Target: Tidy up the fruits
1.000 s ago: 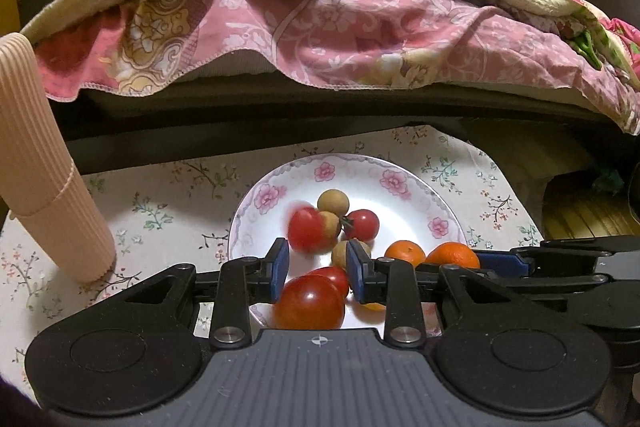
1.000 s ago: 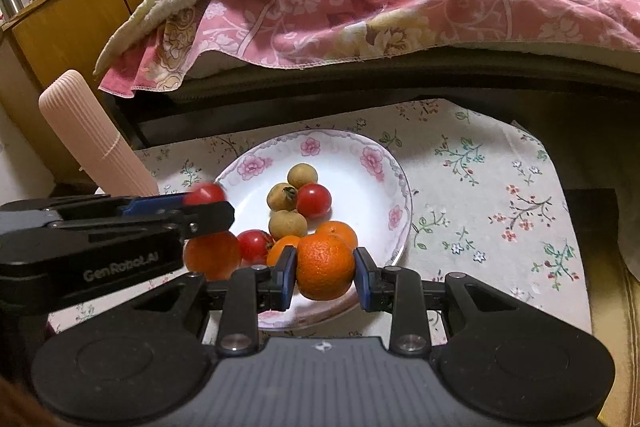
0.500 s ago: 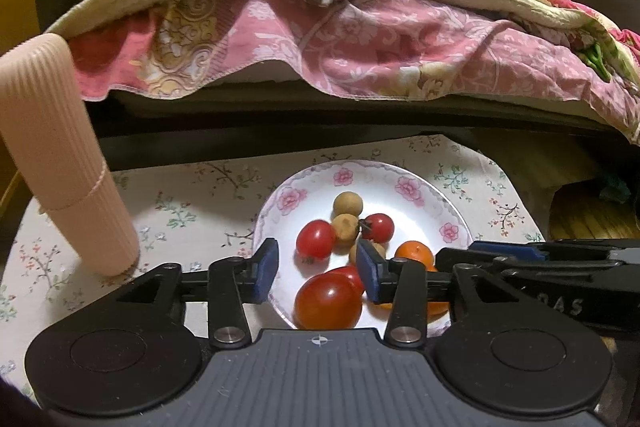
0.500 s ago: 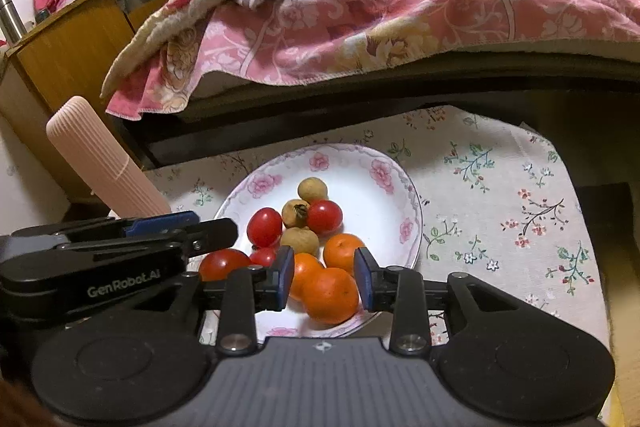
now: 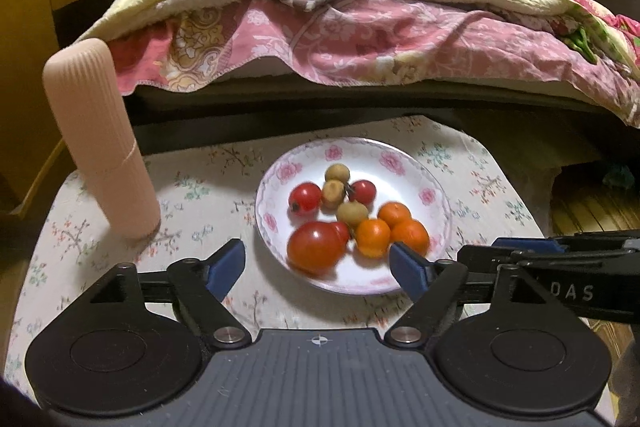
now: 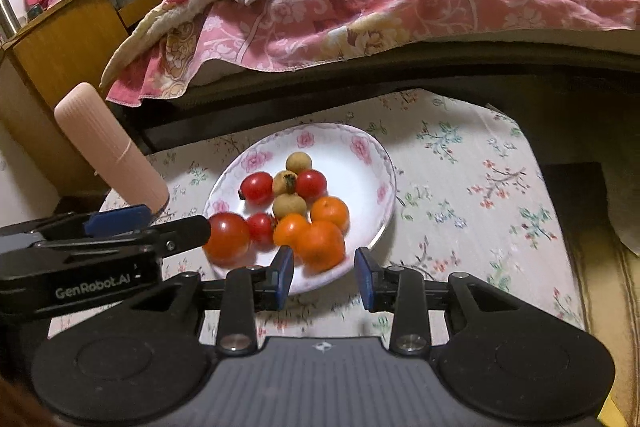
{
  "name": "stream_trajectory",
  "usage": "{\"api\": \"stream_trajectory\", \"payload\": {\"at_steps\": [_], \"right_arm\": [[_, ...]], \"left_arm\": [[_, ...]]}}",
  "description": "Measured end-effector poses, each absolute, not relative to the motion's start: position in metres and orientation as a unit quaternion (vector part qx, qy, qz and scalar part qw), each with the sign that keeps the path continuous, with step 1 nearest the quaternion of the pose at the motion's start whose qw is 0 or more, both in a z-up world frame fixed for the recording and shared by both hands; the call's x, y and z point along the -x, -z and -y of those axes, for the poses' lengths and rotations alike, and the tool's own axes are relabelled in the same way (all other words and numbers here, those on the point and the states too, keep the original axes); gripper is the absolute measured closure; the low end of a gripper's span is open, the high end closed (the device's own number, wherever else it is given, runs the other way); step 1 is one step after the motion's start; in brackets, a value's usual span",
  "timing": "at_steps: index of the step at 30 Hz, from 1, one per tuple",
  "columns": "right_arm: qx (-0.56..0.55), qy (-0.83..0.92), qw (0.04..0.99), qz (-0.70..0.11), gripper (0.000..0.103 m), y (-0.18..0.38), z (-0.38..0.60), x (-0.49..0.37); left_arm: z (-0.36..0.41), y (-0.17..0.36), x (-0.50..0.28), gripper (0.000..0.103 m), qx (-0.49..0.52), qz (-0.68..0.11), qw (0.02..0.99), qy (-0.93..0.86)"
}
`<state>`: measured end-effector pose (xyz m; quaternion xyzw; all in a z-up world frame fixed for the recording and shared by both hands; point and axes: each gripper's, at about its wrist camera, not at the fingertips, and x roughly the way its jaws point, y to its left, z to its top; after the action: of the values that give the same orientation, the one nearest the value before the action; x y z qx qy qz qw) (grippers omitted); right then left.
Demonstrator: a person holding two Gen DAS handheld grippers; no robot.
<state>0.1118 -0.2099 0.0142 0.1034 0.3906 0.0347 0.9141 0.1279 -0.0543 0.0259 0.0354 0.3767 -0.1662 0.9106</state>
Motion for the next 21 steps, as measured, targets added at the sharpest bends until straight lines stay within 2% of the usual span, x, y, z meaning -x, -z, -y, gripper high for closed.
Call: {"api": "stream_trajectory", "payload": {"at_steps": [6, 10, 21], "right_arm": [[-0.111, -0.028, 0.915, -0.386, 0.062, -0.02, 0.21, -0.08], [-0.111, -0.022, 0.916, -0.385, 0.061, -0.02, 0.21, -0.06], [-0.131, -0.024, 0.915, -0.381, 0.061, -0.022, 0.204, -0.016]], "left_arm": [[0.05, -0.027, -0.105, 0.018, -0.034, -0.381, 0.91, 0.161], [0.048, -0.028, -0.09, 0.012, -0.034, -0.382, 0.91, 0.158], [0.042, -0.033, -0.051, 0.008, -0.04, -0.37, 0.915, 0.157]]}}
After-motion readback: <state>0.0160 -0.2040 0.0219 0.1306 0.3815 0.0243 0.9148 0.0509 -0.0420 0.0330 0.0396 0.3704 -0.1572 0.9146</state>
